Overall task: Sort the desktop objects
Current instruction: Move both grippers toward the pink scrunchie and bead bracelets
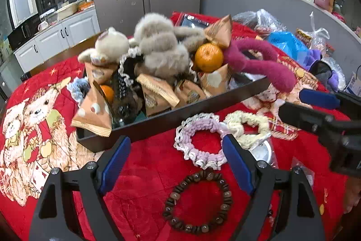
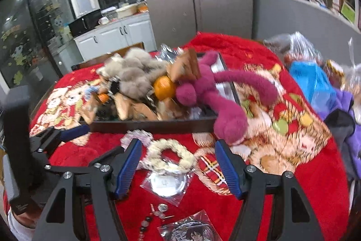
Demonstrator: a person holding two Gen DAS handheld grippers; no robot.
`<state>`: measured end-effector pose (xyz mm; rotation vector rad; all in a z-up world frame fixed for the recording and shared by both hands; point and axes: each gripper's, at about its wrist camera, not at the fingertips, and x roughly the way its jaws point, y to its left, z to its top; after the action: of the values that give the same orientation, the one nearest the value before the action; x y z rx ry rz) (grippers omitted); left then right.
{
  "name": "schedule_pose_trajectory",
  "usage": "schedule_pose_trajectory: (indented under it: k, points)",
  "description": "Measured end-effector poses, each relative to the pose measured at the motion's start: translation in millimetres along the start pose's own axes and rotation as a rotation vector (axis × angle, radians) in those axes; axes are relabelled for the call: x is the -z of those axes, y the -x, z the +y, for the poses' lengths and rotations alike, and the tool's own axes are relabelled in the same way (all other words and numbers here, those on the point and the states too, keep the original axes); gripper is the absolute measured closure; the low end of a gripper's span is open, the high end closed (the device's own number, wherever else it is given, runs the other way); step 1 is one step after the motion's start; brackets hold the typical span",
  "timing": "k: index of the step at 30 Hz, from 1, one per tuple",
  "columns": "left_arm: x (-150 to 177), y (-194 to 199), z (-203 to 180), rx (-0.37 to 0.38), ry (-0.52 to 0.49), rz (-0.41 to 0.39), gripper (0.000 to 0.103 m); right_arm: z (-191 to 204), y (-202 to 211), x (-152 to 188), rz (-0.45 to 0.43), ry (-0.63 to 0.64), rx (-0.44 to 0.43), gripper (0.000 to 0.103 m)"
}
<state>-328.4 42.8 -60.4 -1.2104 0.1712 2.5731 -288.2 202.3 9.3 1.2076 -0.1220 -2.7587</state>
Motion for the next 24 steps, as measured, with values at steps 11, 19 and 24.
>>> schedule_pose_trajectory:
  k: [11,19,24]
  points:
    - [7,-33,10,-0.03,0.026,0.066,0.018,-8,-44,19,0.093,-0.018,0.045,0.034]
    - [11,-46,10,-0.031,0.011,0.075,0.006,-12,-63,23,0.104,-0.043,0.085,0.034]
    - [12,-52,20,-0.02,0.063,0.09,0.0,-14,-70,25,0.096,-0.057,0.068,0.034]
